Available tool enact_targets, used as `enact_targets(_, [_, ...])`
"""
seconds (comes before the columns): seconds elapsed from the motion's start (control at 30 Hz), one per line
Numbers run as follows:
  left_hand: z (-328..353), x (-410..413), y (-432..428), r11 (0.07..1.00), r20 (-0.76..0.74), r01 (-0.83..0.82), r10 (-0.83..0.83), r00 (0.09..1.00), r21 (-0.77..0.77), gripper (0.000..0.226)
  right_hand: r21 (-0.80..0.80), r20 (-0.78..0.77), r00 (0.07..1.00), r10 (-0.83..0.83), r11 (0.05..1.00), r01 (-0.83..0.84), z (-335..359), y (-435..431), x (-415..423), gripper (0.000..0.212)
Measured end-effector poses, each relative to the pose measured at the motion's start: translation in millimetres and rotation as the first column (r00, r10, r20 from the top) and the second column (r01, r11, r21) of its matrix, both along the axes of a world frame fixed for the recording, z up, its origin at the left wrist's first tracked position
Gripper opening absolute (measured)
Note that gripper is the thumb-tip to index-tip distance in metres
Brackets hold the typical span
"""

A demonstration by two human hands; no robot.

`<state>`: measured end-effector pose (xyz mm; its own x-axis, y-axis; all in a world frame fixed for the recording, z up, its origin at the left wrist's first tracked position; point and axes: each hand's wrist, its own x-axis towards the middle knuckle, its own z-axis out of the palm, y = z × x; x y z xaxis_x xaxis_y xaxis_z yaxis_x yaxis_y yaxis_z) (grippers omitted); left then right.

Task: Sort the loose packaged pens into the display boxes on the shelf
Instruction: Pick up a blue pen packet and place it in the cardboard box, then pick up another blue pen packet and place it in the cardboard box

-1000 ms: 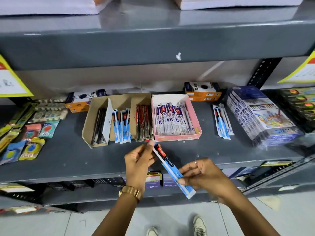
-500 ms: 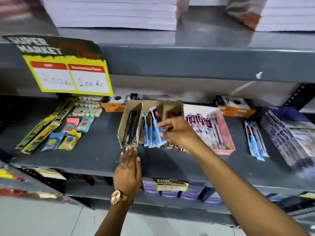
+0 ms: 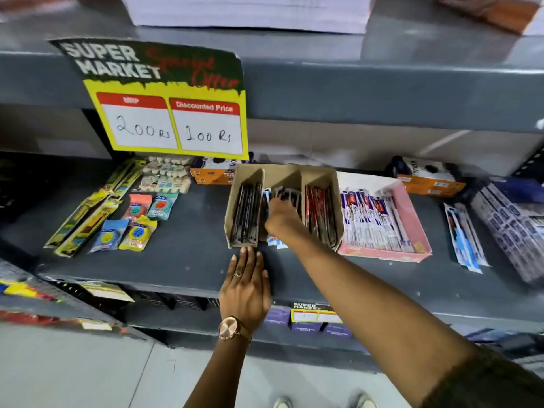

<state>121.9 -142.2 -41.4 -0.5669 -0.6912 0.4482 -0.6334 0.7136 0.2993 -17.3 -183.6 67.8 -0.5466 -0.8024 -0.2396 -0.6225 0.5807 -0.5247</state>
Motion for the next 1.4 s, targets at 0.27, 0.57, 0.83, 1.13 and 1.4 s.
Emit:
enact_targets(0.27, [0.0, -0.4, -1.2, 1.0, 0.01, -0.005, 0.005, 1.0, 0.004, 0.044, 0.127, -0.153, 0.985, 0.074, 0.99, -0.054, 0.5, 1.8, 3.4, 0.039])
enact_targets(0.57, [5.6, 0.8, 1.3, 0.999, 0.04, 0.006, -0.008, 0.999, 0.049, 0.044, 0.05, -0.225, 0.968, 0.109, 0.994, -0.1, 20.1, 20.1, 6.5, 0.038])
enact_targets(0.83, [21.2, -10.5, 18.2, 0.988, -0.024, -0.06, 0.064, 0.998, 0.14, 0.051, -0.351, 0.108, 0.994, 0.008, 0.936, 0.031, 65.0, 118.6, -40.5, 0.027])
enact_targets(1.13, [44.0, -88.9, 99.8, 0.98, -0.107, 0.146, -0.132, 0.985, 0.137, 0.047, -0.247, 0.141, 0.907, -0.396, 0.874, 0.42, 37.0, 215.9, -153.3, 0.017])
enact_targets(1.4, [48.0, -153.0, 147.0, 0.955, -0.017, 0.269, -0.269, 0.963, 0.123, 0.044, -0.088, 0.04, 0.81, -0.586, 0.805, 0.587, 11.2, 258.4, -239.1, 0.036])
